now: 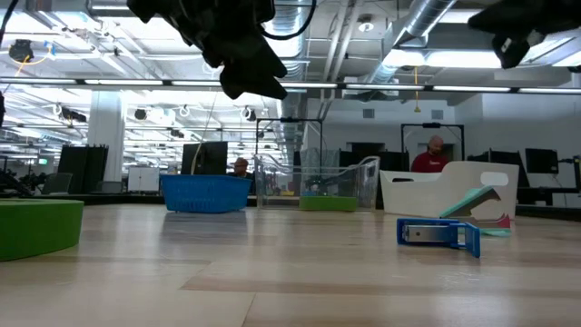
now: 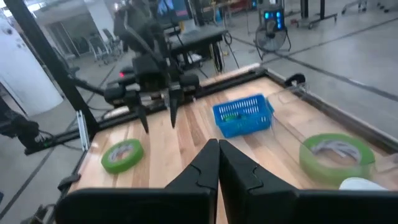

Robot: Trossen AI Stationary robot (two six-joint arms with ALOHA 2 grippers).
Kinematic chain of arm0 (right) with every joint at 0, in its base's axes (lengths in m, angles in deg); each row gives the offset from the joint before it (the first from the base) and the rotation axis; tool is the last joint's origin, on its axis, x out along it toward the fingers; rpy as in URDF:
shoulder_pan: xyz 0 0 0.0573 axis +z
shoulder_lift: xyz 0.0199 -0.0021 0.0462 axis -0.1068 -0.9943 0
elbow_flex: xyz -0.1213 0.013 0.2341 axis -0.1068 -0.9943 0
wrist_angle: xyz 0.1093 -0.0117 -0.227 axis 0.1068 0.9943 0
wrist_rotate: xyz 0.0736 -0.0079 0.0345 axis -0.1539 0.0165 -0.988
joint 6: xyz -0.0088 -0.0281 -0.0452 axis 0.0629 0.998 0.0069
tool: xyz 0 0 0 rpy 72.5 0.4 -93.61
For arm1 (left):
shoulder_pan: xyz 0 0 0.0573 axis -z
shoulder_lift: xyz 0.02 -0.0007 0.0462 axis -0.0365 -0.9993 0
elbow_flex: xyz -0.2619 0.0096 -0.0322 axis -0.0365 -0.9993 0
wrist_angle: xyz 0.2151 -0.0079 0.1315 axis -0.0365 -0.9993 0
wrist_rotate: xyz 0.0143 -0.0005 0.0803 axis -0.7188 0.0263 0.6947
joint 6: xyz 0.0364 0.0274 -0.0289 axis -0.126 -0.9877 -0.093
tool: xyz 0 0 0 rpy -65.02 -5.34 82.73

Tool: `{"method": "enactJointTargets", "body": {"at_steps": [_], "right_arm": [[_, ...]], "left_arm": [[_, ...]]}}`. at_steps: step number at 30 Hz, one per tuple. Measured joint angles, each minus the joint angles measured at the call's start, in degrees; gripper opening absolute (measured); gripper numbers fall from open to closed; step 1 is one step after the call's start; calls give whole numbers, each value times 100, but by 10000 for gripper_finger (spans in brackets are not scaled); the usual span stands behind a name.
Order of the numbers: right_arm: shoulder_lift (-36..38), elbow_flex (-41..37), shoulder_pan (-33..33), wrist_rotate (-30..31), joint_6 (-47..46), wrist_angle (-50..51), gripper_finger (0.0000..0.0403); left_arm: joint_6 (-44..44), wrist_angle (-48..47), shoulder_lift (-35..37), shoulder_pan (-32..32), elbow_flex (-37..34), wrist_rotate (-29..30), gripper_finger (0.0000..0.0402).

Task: Pick and place Stapler, Stapler remover, tape
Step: Put the black staple remover into the white bin

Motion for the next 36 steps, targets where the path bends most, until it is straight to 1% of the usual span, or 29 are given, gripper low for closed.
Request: {"method": "enactJointTargets", "body": {"at_steps": [5, 10, 17, 25, 30, 36], "right_arm": [[-346, -1, 6, -40, -67, -28, 0], [-815, -1, 117, -487, -96, -31, 0], [-1414, -1, 517, -592, -239, -31, 0], [-1726, 15, 1086, -592, -247, -416, 0], [-1839, 342, 1462, -592, -245, -295, 0], [-2300, 981, 1936, -592, -243, 180, 0]], "left_arm": [[0, 14, 0, 2, 0, 2, 230], [-1, 18, 0, 2, 0, 2, 230], [-15, 25, 0, 2, 0, 2, 227], [-17, 31, 0, 2, 0, 0, 227], [-19, 31, 0, 2, 0, 0, 227], [-20, 36, 0, 2, 0, 0, 227]]}}
